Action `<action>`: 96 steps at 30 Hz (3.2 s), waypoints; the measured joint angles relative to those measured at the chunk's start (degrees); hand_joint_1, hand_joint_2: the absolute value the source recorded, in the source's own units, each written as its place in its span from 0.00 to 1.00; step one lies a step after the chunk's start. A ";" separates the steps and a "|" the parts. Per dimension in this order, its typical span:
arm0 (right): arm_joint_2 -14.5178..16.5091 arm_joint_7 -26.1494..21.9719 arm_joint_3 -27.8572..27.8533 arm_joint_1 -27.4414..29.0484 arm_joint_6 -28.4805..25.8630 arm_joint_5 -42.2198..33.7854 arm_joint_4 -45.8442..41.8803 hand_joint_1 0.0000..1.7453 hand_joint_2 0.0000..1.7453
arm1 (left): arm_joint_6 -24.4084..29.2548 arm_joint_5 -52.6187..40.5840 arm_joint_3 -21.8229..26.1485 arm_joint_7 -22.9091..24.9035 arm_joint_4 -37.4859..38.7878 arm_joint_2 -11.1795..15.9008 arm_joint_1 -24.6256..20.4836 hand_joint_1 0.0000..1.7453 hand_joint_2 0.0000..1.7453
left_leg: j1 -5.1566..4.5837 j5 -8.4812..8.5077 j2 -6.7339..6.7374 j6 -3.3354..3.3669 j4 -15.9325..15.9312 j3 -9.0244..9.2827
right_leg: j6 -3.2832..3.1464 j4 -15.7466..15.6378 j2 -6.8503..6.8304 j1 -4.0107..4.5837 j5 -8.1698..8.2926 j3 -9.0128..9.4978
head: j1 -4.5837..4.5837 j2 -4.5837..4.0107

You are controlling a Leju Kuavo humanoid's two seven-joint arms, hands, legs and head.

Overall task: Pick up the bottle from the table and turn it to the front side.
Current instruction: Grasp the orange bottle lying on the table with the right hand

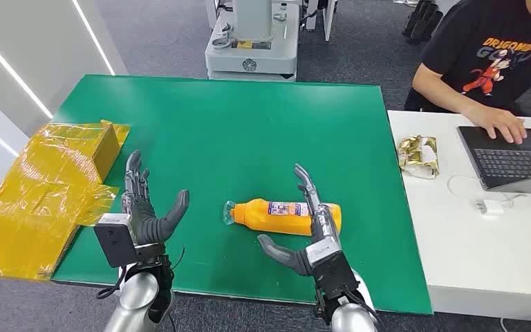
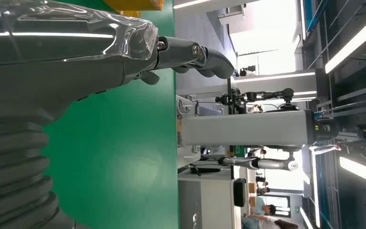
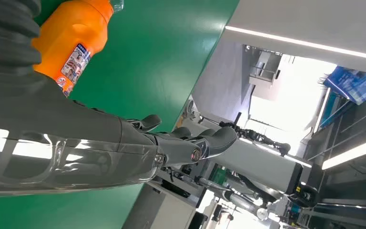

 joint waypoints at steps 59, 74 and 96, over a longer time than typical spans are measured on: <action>-7.19 5.66 21.06 -41.38 35.71 13.51 50.98 0.00 1.00 | 1.79 4.97 0.00 -0.87 3.15 1.37 -0.45 0.00 1.00 | -0.03 0.15 -0.03 0.17 0.15 -0.14 | 0.13 0.03 -0.01 -0.03 0.26 -0.09 | -0.01 0.00; -8.22 12.06 21.21 -38.22 27.56 19.46 52.57 0.97 1.00 | 1.91 4.39 -0.02 0.27 3.28 1.44 -0.31 0.00 1.00 | -0.03 0.14 0.02 0.17 0.15 -0.10 | 0.14 -0.01 0.04 -0.03 0.27 -0.09 | -0.01 0.00; -7.96 8.95 14.06 -32.58 15.61 22.47 50.29 1.00 1.00 | 1.54 3.27 -0.02 0.57 3.98 1.35 0.44 0.00 1.00 | -0.03 0.19 0.01 0.24 0.15 -0.12 | 0.19 -0.01 0.03 -0.03 0.31 -0.03 | -0.01 0.00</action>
